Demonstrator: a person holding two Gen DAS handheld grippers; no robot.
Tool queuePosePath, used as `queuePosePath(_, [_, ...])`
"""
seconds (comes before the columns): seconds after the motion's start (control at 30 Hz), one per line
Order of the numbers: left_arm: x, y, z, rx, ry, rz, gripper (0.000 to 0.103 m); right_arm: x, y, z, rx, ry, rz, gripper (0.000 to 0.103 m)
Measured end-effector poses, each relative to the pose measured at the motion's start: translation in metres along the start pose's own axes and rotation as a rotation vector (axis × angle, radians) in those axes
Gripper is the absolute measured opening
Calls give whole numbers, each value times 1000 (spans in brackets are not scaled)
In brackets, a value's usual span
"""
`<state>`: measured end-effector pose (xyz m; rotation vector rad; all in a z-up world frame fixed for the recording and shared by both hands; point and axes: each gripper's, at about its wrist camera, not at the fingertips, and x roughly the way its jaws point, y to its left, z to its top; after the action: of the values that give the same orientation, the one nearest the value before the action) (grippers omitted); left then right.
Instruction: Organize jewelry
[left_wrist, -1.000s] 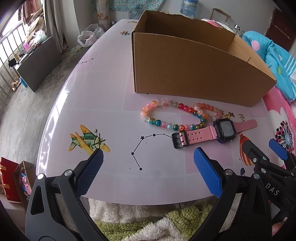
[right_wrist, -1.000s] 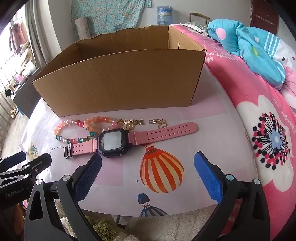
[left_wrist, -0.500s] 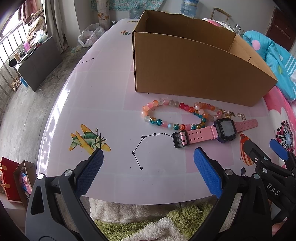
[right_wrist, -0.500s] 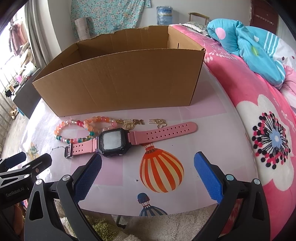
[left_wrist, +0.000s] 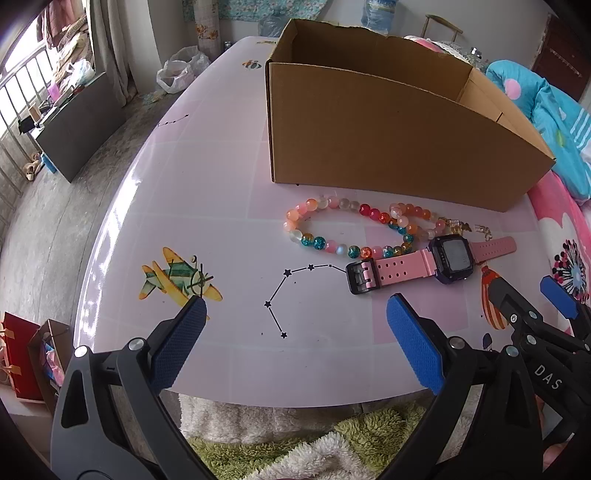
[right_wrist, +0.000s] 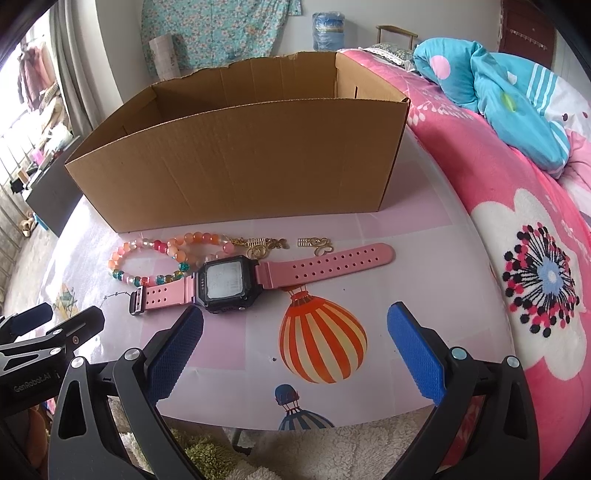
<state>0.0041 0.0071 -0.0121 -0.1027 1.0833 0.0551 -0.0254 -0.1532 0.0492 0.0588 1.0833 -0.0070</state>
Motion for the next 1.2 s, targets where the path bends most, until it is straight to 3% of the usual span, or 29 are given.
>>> queuePosePath(1.2, [0,-2,0,2,3,13,95,-4,0,1,2,-5,-3,97])
